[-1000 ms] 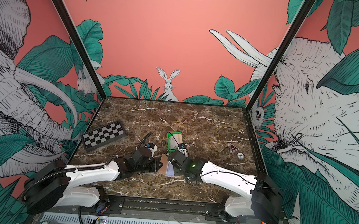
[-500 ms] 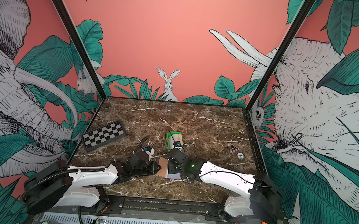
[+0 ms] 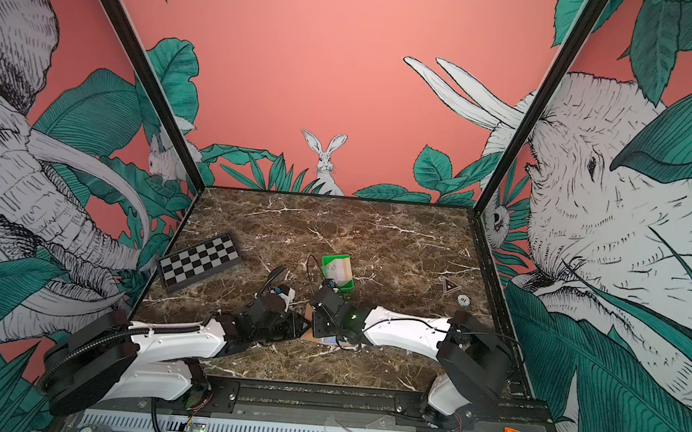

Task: Put the credit cards into the card holder

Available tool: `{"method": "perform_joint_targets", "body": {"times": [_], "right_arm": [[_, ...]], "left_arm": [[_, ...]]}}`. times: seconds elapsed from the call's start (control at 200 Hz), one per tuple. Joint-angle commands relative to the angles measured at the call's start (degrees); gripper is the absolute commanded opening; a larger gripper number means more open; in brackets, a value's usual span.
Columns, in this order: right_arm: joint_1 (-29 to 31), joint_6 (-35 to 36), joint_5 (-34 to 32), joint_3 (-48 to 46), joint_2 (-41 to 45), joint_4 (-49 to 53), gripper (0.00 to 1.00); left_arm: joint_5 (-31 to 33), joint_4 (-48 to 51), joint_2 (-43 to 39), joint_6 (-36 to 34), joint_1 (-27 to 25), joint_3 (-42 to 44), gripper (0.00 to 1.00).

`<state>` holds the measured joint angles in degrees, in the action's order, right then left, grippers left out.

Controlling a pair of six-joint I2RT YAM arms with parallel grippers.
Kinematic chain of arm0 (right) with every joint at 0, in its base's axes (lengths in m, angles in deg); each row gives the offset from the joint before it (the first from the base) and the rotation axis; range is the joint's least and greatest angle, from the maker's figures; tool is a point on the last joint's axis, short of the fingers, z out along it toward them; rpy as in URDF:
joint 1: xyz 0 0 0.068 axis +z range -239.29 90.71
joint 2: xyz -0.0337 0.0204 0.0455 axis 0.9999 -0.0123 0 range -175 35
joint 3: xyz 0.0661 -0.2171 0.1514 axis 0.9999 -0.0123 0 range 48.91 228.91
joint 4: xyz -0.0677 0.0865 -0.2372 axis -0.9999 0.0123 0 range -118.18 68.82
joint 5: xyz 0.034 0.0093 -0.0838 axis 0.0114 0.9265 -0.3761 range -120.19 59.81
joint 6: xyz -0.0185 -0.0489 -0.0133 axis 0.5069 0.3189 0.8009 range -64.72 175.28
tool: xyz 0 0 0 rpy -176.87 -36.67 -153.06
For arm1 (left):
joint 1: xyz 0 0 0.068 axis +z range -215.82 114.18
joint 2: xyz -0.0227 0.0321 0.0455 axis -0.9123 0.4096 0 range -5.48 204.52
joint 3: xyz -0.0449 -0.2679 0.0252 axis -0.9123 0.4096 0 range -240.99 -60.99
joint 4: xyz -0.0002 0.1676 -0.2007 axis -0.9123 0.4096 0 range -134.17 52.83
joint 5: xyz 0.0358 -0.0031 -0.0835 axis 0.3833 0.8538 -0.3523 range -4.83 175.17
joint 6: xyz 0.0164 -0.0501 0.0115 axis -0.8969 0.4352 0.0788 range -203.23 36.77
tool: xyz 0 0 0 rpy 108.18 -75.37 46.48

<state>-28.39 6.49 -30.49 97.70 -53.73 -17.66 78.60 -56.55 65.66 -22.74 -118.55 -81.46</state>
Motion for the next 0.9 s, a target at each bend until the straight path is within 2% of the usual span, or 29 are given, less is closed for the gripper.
{"method": "perform_joint_targets", "body": {"times": [0.0,0.16,0.4,0.565,0.71,0.895], "right_arm": [[-0.3,-0.43,1.15,0.07,-1.28,-2.6,0.12],[-0.39,-0.89,2.61,-0.62,-3.79,-5.29,0.06],[-0.43,-2.04,3.66,-1.99,-6.13,-7.67,0.03],[-0.41,-3.14,2.81,-3.43,-4.78,-7.95,0.01],[-0.59,-3.77,2.28,-4.58,-3.47,-7.91,0.0],[-1.4,-4.03,2.32,-5.68,1.55,-7.38,0.0]], "left_arm": [[1.34,6.01,-3.3,-2.07,-0.03,-2.04,0.31],[1.3,11.06,-6.81,-5.31,0.43,-4.16,0.31],[-0.37,13.05,-8.2,-9.85,0.51,-6.67,0.28],[-0.5,10.66,-5.28,-9.14,0.61,-6.0,0.2],[-1.73,2.91,-1.4,-7.55,0.6,-4.14,0.19],[-3.93,0.21,4.83,-7.67,0.61,-5.78,0.19]]}}
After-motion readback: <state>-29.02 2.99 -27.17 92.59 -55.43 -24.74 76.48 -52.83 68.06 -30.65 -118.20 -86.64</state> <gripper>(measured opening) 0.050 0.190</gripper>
